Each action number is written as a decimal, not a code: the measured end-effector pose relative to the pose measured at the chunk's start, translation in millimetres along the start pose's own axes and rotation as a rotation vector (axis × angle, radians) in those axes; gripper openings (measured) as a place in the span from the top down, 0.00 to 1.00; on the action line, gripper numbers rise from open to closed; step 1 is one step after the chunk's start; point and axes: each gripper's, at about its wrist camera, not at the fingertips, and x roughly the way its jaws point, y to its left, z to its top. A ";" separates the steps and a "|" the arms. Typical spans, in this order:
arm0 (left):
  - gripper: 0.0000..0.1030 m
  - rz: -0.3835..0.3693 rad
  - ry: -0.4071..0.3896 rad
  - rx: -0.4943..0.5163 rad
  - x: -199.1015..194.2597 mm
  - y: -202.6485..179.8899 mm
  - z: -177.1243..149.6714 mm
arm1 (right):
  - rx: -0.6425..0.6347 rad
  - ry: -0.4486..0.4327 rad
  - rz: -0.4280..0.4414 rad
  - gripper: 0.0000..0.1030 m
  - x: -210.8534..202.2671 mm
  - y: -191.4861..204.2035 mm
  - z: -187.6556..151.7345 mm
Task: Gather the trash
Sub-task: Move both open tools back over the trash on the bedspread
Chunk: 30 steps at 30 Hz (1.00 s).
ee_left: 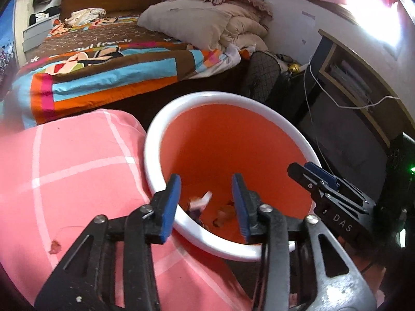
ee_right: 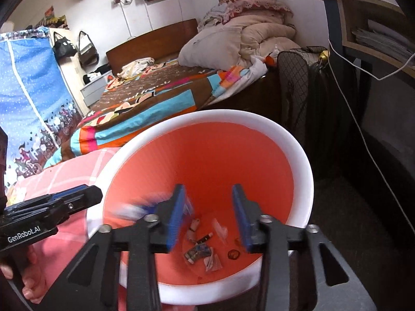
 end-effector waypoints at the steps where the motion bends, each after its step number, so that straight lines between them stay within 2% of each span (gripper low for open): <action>1: 0.62 0.002 -0.011 -0.004 -2.8 1.5 -0.1 | -0.001 -0.002 0.000 0.57 -0.8 0.7 0.8; 6: 0.53 0.016 -0.082 -0.027 -24.8 11.4 -1.5 | 0.007 -0.009 0.002 0.51 -4.5 4.8 5.1; 7: 0.49 0.020 -0.098 -0.030 -29.0 13.0 -1.6 | 0.007 -0.013 0.002 0.47 -5.4 6.2 5.9; 9: 0.40 0.036 -0.139 -0.040 -40.5 17.4 -1.9 | 0.007 -0.041 0.008 0.31 -10.8 10.3 8.5; 10: 0.32 0.045 -0.161 -0.046 -46.3 20.0 -2.0 | 0.006 -0.057 0.009 0.24 -13.8 13.2 9.2; 11: 0.24 0.058 -0.193 -0.057 -55.0 23.7 -3.0 | 0.004 -0.074 0.014 0.23 -17.0 15.9 11.0; 13: 0.18 0.081 -0.246 -0.073 -68.0 30.2 -4.3 | -0.006 -0.111 0.025 0.21 -25.1 23.7 14.6; 14: 0.10 0.102 -0.281 -0.083 -75.6 33.1 -5.0 | -0.011 -0.131 0.033 0.17 -29.3 28.4 16.1; 15: 0.06 0.141 -0.326 -0.098 -84.5 36.9 -6.3 | -0.018 -0.157 0.044 0.14 -33.9 33.8 17.8; 16: 0.07 0.183 -0.368 -0.114 -92.3 40.3 -8.4 | -0.024 -0.176 0.052 0.05 -37.1 39.0 19.0; 17: 0.07 0.222 -0.406 -0.127 -100.5 43.5 -10.7 | -0.031 -0.197 0.060 0.00 -40.7 44.1 20.1; 30: 0.07 0.415 -0.651 -0.126 -193.1 87.1 -38.8 | -0.157 -0.512 0.186 0.00 -87.1 130.6 25.9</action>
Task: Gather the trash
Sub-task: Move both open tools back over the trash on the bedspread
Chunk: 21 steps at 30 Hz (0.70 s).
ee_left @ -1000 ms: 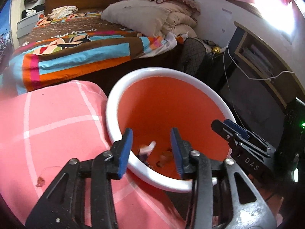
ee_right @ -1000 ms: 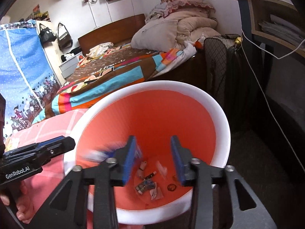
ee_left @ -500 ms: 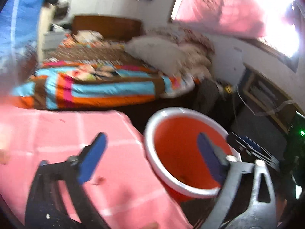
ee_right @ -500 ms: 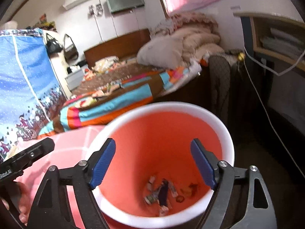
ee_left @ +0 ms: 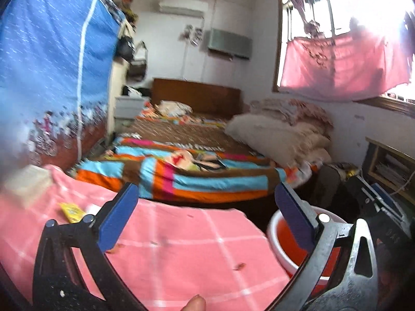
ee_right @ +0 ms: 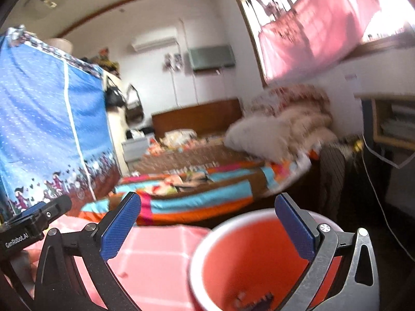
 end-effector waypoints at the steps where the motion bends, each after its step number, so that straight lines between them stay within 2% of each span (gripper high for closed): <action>1: 0.07 0.021 -0.022 -0.002 -7.3 9.2 3.2 | -0.004 -0.029 0.013 0.00 -2.5 7.4 1.9; 6: 0.07 0.099 -0.094 -0.007 -35.2 47.3 13.2 | -0.001 -0.152 0.095 0.00 -11.8 42.1 8.2; 11: 0.07 0.173 -0.151 -0.006 -61.7 86.1 15.5 | -0.041 -0.234 0.156 0.00 -15.2 73.8 6.8; 15: 0.07 0.219 -0.171 -0.002 -73.9 118.1 11.3 | -0.088 -0.249 0.205 0.00 -11.5 99.4 -0.2; 21: 0.07 0.266 -0.180 0.038 -81.2 149.8 1.2 | -0.183 -0.208 0.269 0.00 -0.5 140.1 -18.8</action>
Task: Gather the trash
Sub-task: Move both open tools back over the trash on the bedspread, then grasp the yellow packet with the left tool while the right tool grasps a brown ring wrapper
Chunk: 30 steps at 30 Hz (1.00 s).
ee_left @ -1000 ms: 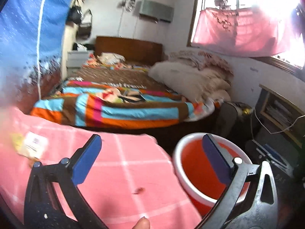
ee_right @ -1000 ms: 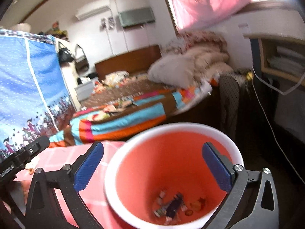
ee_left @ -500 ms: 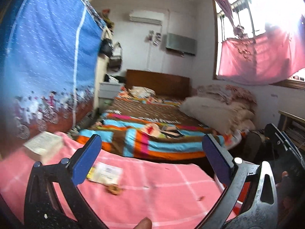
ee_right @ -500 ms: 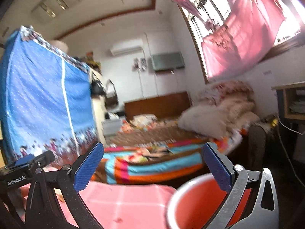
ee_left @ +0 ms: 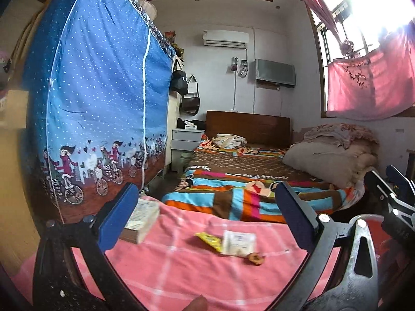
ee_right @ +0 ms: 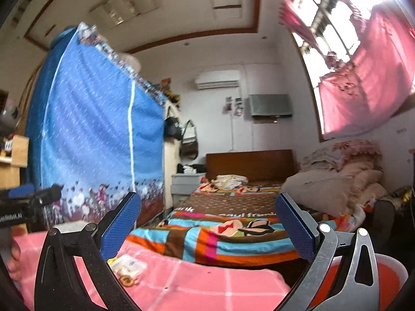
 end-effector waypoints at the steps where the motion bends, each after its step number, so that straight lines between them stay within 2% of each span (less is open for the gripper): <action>1: 0.07 0.001 -0.002 0.007 0.6 4.9 -1.4 | -0.008 0.007 0.008 0.00 1.8 5.2 -1.6; 7: 0.07 -0.006 -0.008 0.022 2.6 19.3 -3.9 | -0.067 0.041 0.060 0.00 11.1 33.5 -14.5; 14: 0.07 -0.041 0.076 0.045 26.7 26.7 -6.4 | -0.075 0.163 0.097 0.00 31.8 44.9 -28.1; 17: 0.07 -0.057 0.166 0.056 43.5 26.4 -12.8 | -0.066 0.231 0.106 0.00 42.8 47.1 -32.1; 21: 0.09 -0.070 0.299 0.051 68.2 25.8 -25.4 | -0.049 0.393 0.150 0.00 68.7 50.3 -42.4; 22: 0.09 -0.079 0.332 0.045 74.1 26.2 -29.5 | -0.047 0.423 0.162 0.04 72.4 51.3 -45.7; 23: 0.14 -0.095 0.377 0.034 81.9 26.3 -33.7 | -0.046 0.476 0.179 0.12 79.3 52.9 -49.3; 25: 0.23 -0.127 0.441 0.022 93.1 25.5 -40.5 | -0.043 0.560 0.199 0.19 91.5 56.6 -57.6; 30: 0.42 -0.217 0.560 -0.021 115.4 20.1 -51.3 | 0.006 0.709 0.292 0.41 108.6 61.9 -74.4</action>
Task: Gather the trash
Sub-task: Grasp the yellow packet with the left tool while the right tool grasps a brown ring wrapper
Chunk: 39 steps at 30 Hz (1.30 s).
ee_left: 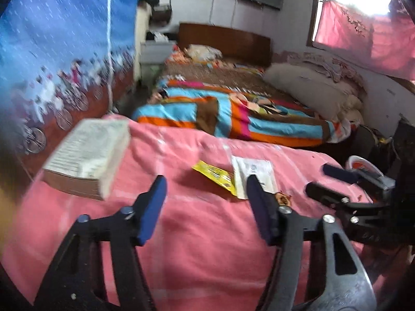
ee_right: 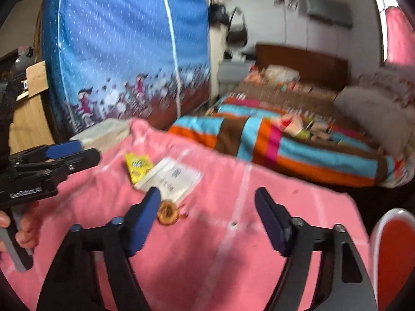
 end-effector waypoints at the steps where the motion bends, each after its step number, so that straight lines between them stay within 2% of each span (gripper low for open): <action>1: 0.48 -0.012 0.018 -0.011 4.5 0.2 1.3 | 0.007 0.021 0.032 0.46 3.8 0.1 -0.6; 2: 0.52 -0.020 0.042 -0.028 11.5 0.5 2.5 | 0.016 0.042 0.064 0.49 7.8 0.9 -1.5; 7: 0.57 -0.080 0.168 -0.104 48.3 6.6 6.5 | -0.017 0.125 0.125 0.53 22.2 12.6 -3.7; 9: 0.67 -0.090 0.206 -0.136 61.3 7.4 6.4 | -0.032 0.161 0.121 0.61 29.5 16.0 -5.5; 10: 0.74 -0.093 0.212 -0.144 64.3 7.3 7.4 | -0.031 0.177 0.118 0.72 32.5 16.1 -6.8; 11: 0.84 -0.109 0.212 -0.155 66.4 6.3 8.4 | -0.026 0.184 0.120 0.78 33.2 14.6 -7.3; 13: 0.95 -0.147 0.217 -0.162 68.0 4.0 8.8 | -0.009 0.175 0.123 0.79 30.7 10.2 -7.2; 14: 0.97 -0.153 0.216 -0.150 68.1 -0.8 7.8 | 0.000 0.168 0.118 0.79 28.8 8.0 -7.0; 16: 0.97 -0.162 0.211 -0.103 65.6 -9.6 7.2 | 0.013 0.158 0.092 0.79 25.8 2.8 -5.7; 20: 0.97 -0.239 0.198 -0.019 58.1 -24.2 8.3 | 0.018 0.138 0.009 0.80 15.6 -12.0 -6.4; 26: 0.97 -0.311 0.183 0.117 46.2 -56.0 5.7 | 0.073 0.114 -0.046 0.80 0.2 -41.2 -9.0; 29: 0.97 -0.377 0.192 0.169 39.7 -73.4 1.9 | 0.091 0.103 -0.059 0.80 -6.1 -49.9 -9.7; 33: 0.97 -0.377 0.214 0.231 40.1 -91.5 -4.3 | 0.107 0.088 -0.057 0.80 -11.2 -53.1 -11.9; 39: 0.97 -0.328 0.207 0.189 40.0 -88.3 -2.0 | 0.110 0.084 -0.064 0.80 -18.5 -55.7 -17.0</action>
